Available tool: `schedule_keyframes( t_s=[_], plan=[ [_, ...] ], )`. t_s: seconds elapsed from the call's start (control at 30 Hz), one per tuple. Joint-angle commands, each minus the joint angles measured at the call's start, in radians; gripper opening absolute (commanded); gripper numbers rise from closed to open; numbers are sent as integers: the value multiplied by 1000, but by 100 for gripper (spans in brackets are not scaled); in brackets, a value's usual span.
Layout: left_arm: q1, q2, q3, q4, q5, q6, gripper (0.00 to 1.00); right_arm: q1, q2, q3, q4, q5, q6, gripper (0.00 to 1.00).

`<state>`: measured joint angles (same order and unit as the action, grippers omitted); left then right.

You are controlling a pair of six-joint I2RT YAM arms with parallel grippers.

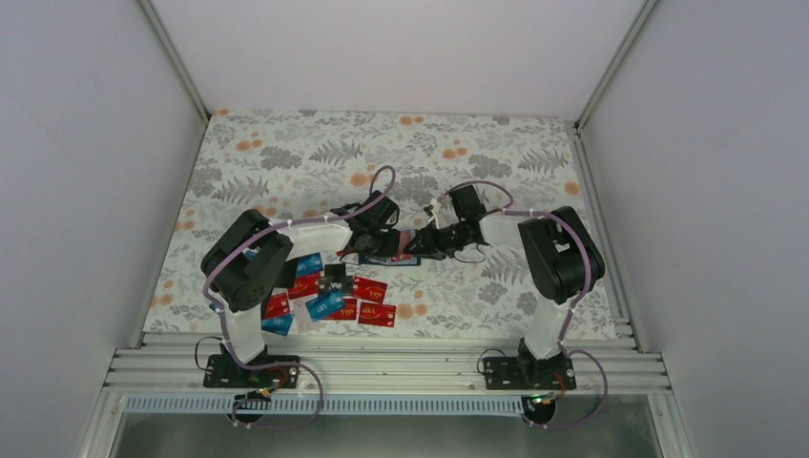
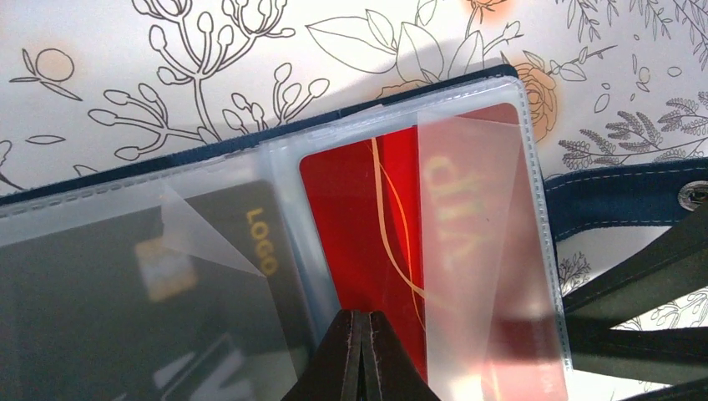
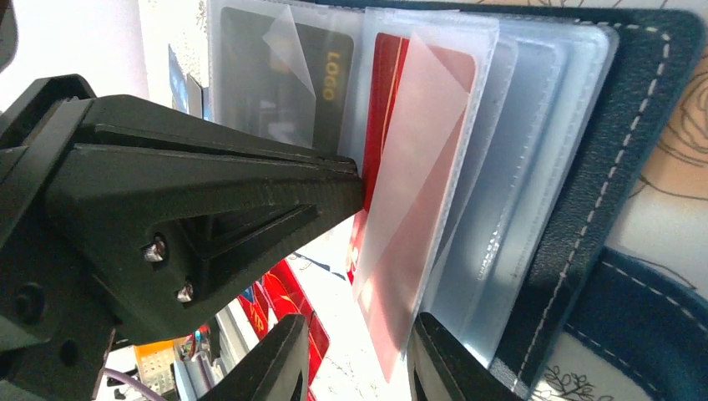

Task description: Put the credit cards into the card holder

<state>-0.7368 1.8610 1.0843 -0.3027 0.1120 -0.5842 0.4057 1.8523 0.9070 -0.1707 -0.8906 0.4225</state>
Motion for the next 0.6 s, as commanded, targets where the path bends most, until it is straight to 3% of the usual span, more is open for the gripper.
schedule_keyframes(
  t_s=[0.0,0.57],
  plan=[
    [-1,23,-16,14,23,-9,2,18,4,19,22,-51,8,33],
    [1,-34,-18,23,29,-29,2,55,5,78,0,-56,17,33]
  ],
)
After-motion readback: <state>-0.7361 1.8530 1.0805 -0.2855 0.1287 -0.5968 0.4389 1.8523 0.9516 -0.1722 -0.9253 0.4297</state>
